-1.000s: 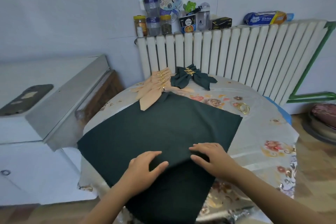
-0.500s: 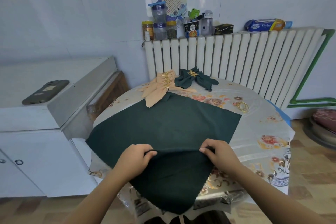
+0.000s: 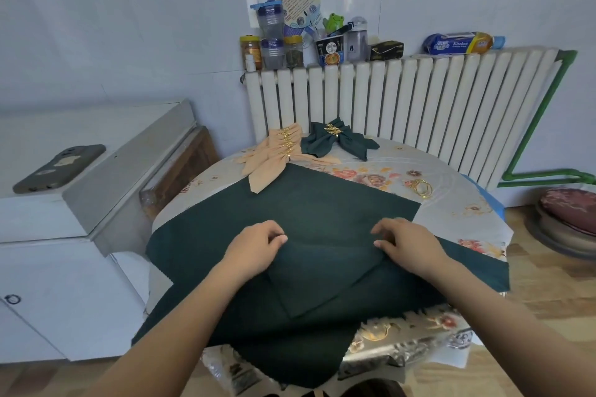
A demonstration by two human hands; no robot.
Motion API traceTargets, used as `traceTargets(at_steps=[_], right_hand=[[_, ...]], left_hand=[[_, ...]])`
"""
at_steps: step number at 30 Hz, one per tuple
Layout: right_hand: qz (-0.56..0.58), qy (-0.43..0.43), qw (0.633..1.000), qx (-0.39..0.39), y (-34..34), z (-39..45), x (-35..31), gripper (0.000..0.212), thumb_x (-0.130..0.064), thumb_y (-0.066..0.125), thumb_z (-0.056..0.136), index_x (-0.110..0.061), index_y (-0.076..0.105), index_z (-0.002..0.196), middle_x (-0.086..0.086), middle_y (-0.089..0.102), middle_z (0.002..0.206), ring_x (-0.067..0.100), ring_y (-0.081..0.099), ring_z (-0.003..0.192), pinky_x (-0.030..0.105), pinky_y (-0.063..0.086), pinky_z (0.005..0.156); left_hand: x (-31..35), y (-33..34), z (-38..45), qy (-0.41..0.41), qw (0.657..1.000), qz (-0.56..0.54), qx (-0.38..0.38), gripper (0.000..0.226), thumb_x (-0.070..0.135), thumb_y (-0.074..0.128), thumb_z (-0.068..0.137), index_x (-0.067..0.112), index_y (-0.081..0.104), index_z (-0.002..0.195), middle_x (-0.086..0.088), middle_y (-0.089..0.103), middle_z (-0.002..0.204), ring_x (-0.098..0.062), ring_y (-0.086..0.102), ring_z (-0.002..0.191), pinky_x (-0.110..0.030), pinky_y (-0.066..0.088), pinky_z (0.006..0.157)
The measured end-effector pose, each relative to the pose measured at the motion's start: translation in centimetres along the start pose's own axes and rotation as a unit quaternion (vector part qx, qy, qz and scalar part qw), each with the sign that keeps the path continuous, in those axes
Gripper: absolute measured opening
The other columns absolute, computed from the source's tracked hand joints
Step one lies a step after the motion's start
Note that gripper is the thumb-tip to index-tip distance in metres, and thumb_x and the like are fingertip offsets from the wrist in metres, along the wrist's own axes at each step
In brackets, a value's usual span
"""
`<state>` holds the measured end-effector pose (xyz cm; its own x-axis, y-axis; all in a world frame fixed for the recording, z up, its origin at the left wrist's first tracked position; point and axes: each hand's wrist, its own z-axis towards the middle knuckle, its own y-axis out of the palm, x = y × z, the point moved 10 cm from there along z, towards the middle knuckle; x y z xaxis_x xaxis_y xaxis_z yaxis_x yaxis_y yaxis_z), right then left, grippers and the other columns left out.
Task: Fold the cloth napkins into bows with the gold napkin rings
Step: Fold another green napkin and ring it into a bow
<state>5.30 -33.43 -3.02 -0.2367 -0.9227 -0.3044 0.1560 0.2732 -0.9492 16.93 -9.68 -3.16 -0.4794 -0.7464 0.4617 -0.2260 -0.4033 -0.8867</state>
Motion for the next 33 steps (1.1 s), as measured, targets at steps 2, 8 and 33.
traceTargets(at_steps=[2, 8, 33], right_hand=[[-0.009, -0.056, 0.998, 0.027, 0.6, 0.3, -1.4, 0.025, -0.041, 0.059, 0.088, -0.036, 0.063, 0.112, -0.01, 0.059, 0.115, 0.015, 0.054, 0.109, 0.033, 0.041, 0.097], [0.093, -0.122, 0.983, -0.103, 6.3, -0.9, -5.0, 0.041, -0.059, 0.063, 0.077, -0.047, 0.06, 0.116, -0.017, 0.043, 0.138, 0.006, 0.028, 0.131, 0.027, 0.012, 0.106], [0.032, 0.082, 0.996, 0.01, 5.9, 13.6, -0.6, 0.037, -0.044, 0.051, 0.092, -0.021, 0.054, 0.121, -0.002, 0.061, 0.115, 0.018, 0.054, 0.108, 0.031, 0.042, 0.092]], left_hand=[[0.4, 0.4, 0.3, 0.024, 0.999, -0.013, 0.039, 0.021, 0.038, 0.05, 0.094, 0.03, 0.062, 0.109, 0.012, 0.056, 0.114, -0.008, 0.05, 0.111, -0.035, 0.039, 0.099], [-0.2, 5.9, -1.0, 0.076, 0.987, -0.043, -0.134, 0.027, 0.043, 0.051, 0.093, 0.037, 0.062, 0.117, 0.014, 0.043, 0.14, -0.003, 0.034, 0.132, -0.033, 0.023, 0.114], [-2.5, 4.7, 13.2, -0.098, 0.993, 0.037, 0.053, 0.038, 0.04, 0.05, 0.094, 0.014, 0.055, 0.122, -0.001, 0.045, 0.127, -0.02, 0.04, 0.121, -0.034, 0.027, 0.103]])
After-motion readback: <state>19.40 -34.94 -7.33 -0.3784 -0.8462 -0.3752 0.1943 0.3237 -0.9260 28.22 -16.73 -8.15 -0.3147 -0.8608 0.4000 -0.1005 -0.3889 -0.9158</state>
